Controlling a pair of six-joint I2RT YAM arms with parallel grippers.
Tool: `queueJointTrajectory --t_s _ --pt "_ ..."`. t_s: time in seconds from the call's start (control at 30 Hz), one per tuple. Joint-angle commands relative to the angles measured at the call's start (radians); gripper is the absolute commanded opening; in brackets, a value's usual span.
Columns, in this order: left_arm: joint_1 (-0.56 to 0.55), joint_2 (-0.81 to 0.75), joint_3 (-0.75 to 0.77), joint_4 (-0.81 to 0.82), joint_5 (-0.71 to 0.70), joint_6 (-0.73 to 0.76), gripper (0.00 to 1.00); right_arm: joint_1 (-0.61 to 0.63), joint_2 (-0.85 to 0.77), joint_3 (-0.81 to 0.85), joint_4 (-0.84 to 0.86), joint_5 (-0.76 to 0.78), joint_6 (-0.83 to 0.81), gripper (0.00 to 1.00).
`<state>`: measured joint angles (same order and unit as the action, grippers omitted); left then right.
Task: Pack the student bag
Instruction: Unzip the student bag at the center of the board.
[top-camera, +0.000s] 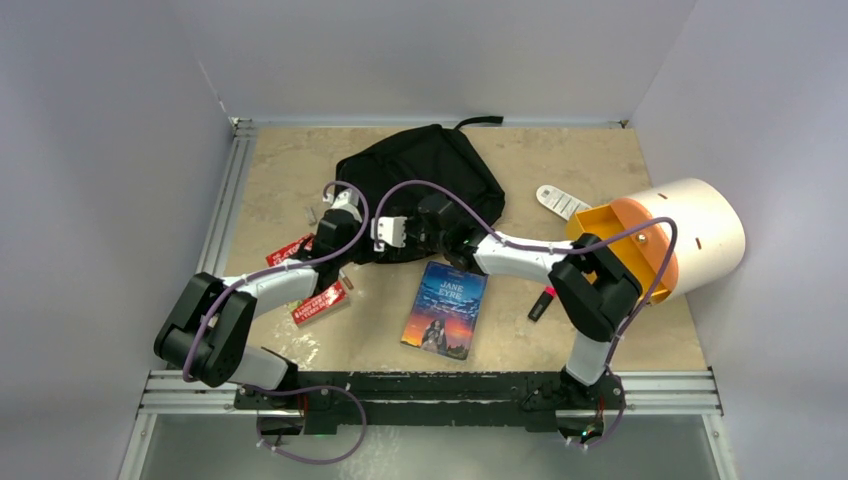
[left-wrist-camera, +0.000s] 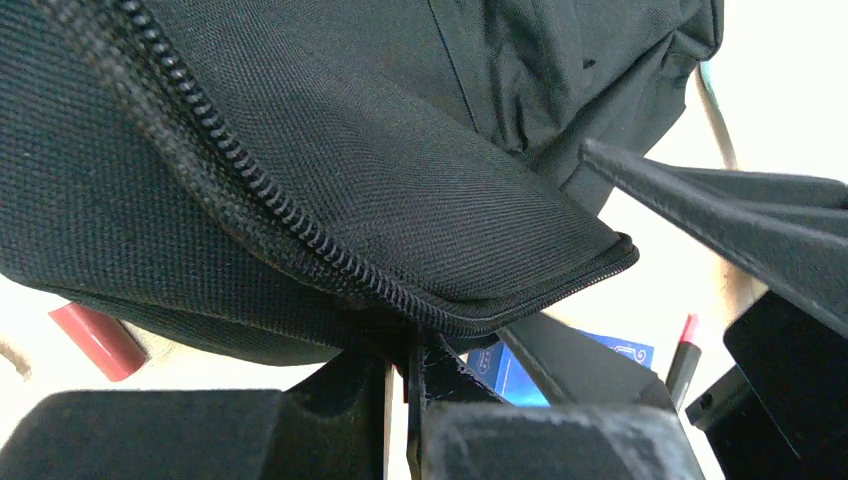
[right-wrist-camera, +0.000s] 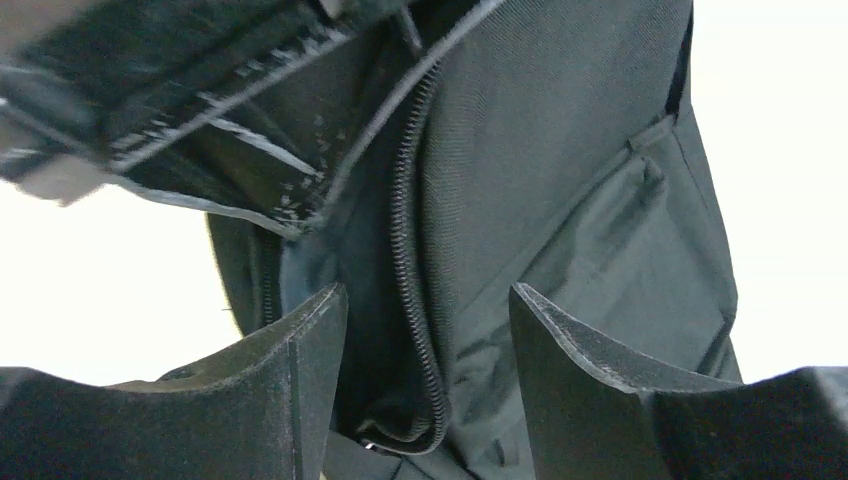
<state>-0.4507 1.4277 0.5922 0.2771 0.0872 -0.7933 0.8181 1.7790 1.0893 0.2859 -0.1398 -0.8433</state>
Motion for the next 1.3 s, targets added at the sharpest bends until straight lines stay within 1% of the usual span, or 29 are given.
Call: queueJointTrajectory --t_s 0.0,0.07,0.17,0.27,0.3,0.33,0.37,0.4,0.47,0.53,0.63,0.67,0.7,0.8,0.93,1.1,1.27 --pt "0.006 -0.023 -0.008 0.053 0.036 -0.008 0.0 0.006 0.023 0.054 0.097 0.06 -0.05 0.62" --pt "0.006 -0.024 -0.008 0.054 0.04 -0.008 0.0 0.007 0.041 0.063 0.107 0.059 -0.047 0.59" --pt "0.006 -0.024 -0.006 0.054 0.04 -0.008 0.0 0.007 0.053 0.062 0.145 0.056 -0.019 0.49" --pt "0.006 -0.024 -0.007 0.054 0.04 -0.009 0.0 0.006 0.048 0.053 0.195 0.041 0.029 0.35" --pt "0.006 -0.024 -0.008 0.053 0.04 -0.01 0.0 0.007 0.046 0.05 0.207 0.039 0.048 0.29" --pt "0.006 -0.024 -0.008 0.053 0.039 -0.01 0.0 0.007 0.043 0.049 0.218 0.034 0.077 0.22" --pt "0.006 -0.025 -0.008 0.051 0.038 -0.012 0.0 0.006 0.04 0.05 0.212 0.008 0.097 0.17" --pt "0.006 -0.024 -0.009 0.051 0.037 -0.012 0.0 0.004 0.035 0.05 0.211 -0.01 0.15 0.1" --pt "0.006 -0.024 -0.009 0.05 0.035 -0.014 0.0 -0.013 0.02 0.045 0.232 -0.058 0.227 0.0" --pt "0.006 -0.024 -0.008 0.047 0.032 -0.014 0.0 -0.046 0.007 0.05 0.245 -0.133 0.32 0.0" --pt "0.007 -0.026 -0.003 0.036 0.028 -0.011 0.0 -0.103 -0.011 0.06 0.259 -0.188 0.446 0.0" --pt "0.007 -0.027 -0.002 0.034 0.024 -0.011 0.0 -0.149 -0.036 0.052 0.296 -0.22 0.559 0.0" --pt "0.007 -0.027 -0.003 0.033 0.022 -0.011 0.0 -0.166 -0.045 0.046 0.313 -0.227 0.609 0.0" --pt "0.01 -0.027 -0.004 0.031 0.02 -0.011 0.0 -0.218 -0.066 0.029 0.359 -0.225 0.76 0.0" --pt "0.016 -0.03 -0.005 0.025 0.02 -0.012 0.0 -0.293 -0.066 0.038 0.356 -0.218 0.949 0.0" --pt "0.026 -0.039 -0.005 0.014 0.02 -0.009 0.0 -0.402 -0.037 0.08 0.266 -0.198 1.141 0.0" --pt "0.036 -0.048 -0.008 0.006 0.02 -0.006 0.0 -0.472 -0.024 0.074 0.197 -0.156 1.308 0.0"
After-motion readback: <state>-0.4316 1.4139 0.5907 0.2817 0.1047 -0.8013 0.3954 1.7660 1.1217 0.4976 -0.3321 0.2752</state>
